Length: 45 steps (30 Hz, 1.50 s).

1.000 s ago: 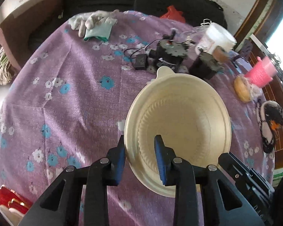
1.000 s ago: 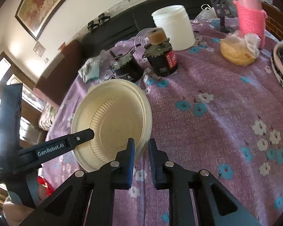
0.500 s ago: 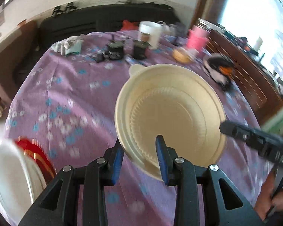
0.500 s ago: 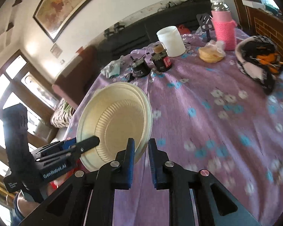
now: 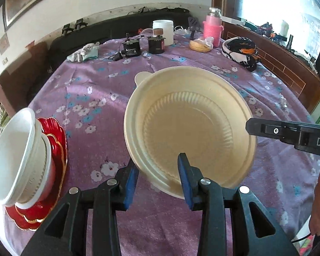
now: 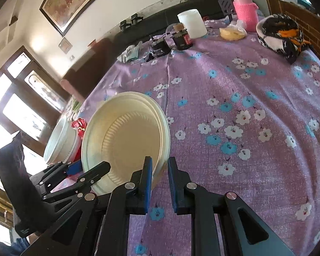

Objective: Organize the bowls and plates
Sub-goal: 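Carry the cream bowl over the stack and lower it onto the white bowl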

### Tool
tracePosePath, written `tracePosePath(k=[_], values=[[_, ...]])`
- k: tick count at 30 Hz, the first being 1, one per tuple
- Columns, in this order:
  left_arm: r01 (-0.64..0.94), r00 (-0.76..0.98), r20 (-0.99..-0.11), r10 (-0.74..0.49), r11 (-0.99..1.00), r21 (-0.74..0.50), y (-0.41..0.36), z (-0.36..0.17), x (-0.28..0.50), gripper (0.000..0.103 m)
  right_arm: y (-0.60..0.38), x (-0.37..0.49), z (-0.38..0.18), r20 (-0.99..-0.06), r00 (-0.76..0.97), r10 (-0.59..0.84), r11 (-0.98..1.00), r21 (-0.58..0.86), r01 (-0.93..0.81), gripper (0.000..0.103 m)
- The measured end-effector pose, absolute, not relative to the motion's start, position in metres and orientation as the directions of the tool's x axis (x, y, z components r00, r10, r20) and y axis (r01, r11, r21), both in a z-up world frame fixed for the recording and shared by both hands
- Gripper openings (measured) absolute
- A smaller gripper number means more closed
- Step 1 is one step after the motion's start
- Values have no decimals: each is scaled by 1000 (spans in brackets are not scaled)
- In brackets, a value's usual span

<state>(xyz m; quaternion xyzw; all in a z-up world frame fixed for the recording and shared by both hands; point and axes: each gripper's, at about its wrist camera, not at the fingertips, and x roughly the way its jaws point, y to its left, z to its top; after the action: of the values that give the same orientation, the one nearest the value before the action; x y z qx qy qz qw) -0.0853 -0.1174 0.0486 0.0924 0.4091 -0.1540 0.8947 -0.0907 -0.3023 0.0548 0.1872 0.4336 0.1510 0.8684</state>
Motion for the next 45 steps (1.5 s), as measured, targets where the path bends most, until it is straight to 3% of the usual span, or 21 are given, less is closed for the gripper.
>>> tracePosePath(k=[9, 16, 24, 26, 28, 31, 33, 45], values=[[346, 639, -745, -193, 937, 55, -117, 50, -80, 40, -297, -94, 64, -683, 631, 367, 913, 396, -102, 17], [328, 654, -732, -190, 944, 48, -106, 53, -78, 59, -308, -101, 61, -674, 642, 364, 905, 420, -71, 17], [302, 657, -725, -207, 953, 1, -93, 51, -71, 60, -306, -103, 51, -662, 624, 415, 877, 474, -81, 23], [301, 659, -723, -206, 954, 2, -95, 48, -68, 57, -302, -100, 49, -662, 618, 423, 873, 480, -83, 24], [305, 663, -721, -201, 952, 14, -99, 44, -68, 32, -297, -95, 43, -663, 601, 446, 862, 500, -88, 25], [299, 685, -706, -179, 953, 49, -102, 44, -73, 32, -289, -93, 34, -672, 589, 449, 860, 503, -82, 24], [293, 706, -687, -173, 954, 61, -101, 49, -78, 32, -287, -95, 35, -675, 597, 433, 869, 489, -77, 19], [250, 786, -601, -143, 963, 99, -86, 84, -96, 32, -273, -105, 73, -625, 647, 438, 870, 476, -129, 19]])
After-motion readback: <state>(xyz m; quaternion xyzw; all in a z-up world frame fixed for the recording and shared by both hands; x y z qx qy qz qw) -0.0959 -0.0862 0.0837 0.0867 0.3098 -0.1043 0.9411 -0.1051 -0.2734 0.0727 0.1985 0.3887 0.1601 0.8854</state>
